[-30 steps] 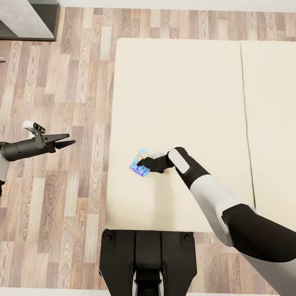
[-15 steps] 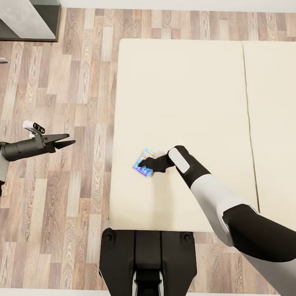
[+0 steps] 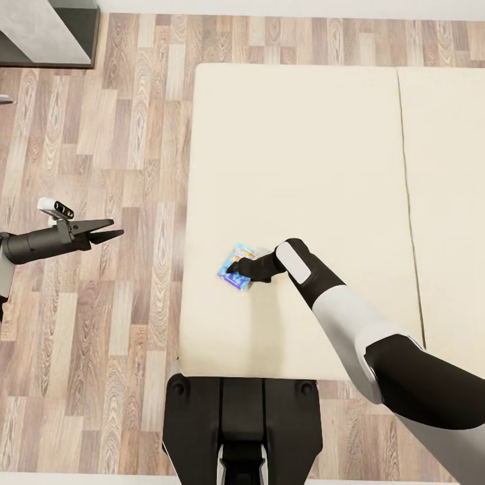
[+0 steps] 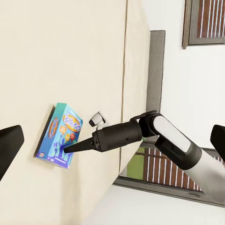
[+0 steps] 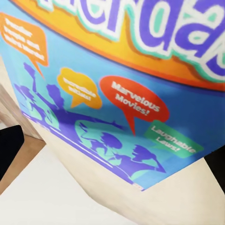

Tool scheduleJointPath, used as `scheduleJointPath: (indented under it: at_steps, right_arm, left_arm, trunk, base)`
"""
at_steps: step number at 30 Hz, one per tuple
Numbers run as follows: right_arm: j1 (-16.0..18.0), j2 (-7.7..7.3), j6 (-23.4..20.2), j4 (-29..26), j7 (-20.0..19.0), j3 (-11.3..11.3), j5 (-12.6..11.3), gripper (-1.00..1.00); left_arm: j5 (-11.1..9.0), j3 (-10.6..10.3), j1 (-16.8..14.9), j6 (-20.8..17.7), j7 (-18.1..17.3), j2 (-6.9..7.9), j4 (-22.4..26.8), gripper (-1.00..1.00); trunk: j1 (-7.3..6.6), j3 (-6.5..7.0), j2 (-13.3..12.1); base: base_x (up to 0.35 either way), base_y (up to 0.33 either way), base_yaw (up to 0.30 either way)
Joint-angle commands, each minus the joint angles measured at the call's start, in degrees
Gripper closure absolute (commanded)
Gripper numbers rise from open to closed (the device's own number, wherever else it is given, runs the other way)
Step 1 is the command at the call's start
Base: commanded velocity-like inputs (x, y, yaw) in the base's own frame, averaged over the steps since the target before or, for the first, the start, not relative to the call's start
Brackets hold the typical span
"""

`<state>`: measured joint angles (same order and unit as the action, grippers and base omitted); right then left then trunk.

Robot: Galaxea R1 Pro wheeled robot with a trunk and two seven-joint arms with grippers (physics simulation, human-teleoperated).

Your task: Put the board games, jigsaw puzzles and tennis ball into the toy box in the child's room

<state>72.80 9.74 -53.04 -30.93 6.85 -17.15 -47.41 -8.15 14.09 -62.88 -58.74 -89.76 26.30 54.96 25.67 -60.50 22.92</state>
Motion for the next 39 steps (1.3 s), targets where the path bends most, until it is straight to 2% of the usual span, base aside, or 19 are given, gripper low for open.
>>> scheduleJointPath:
  at_steps: [1, 39]
  right_arm:
    - [0.0, 0.26, 2.4, 1.7, -0.3, -0.1, -3.4, -1.0]
    - [0.0, 0.26, 2.6, 1.0, 0.2, -0.2, -2.4, -1.0]
  left_arm:
    - [0.1, 0.0, 0.0, -0.6, -0.2, -0.02, 0.0, -1.0]
    - [0.1, 0.0, 0.0, -0.5, -0.2, 0.04, 0.0, -1.0]
  trunk:
    - [0.11, -0.07, 0.0]
    - [0.11, -0.07, 0.0]
  base:
    - [0.0, 0.0, 0.0]
    - [0.0, 0.0, 0.0]
